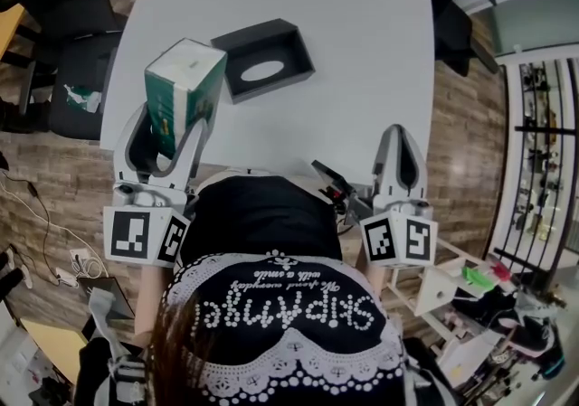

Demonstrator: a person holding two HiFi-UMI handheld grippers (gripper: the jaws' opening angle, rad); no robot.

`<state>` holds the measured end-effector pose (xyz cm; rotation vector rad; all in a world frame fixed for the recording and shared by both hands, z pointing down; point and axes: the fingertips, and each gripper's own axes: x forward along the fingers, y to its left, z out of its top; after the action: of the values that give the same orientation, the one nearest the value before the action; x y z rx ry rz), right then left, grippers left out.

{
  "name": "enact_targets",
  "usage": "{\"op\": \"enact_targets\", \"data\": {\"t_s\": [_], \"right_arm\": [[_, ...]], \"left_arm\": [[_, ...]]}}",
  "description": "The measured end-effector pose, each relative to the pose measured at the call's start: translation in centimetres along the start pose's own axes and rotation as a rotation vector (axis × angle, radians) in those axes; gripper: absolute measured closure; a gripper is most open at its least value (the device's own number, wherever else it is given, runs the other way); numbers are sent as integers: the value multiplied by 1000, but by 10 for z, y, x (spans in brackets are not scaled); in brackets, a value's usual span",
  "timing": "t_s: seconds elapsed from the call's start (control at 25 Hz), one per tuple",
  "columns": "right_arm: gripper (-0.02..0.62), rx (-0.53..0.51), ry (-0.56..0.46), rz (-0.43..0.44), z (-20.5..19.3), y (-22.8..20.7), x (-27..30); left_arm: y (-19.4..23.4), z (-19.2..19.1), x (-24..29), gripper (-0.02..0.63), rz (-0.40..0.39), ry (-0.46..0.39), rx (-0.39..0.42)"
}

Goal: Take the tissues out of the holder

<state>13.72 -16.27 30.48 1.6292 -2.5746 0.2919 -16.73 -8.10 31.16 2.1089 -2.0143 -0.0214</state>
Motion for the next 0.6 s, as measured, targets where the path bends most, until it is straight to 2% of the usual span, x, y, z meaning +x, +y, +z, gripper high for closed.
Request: {"op": "enact_targets", "data": {"t_s": [0.6], "right_arm": [[560,1,5,-35,-2,-9,-6]], "left_arm": [[0,-1,2,262,-12,13,16]]}}
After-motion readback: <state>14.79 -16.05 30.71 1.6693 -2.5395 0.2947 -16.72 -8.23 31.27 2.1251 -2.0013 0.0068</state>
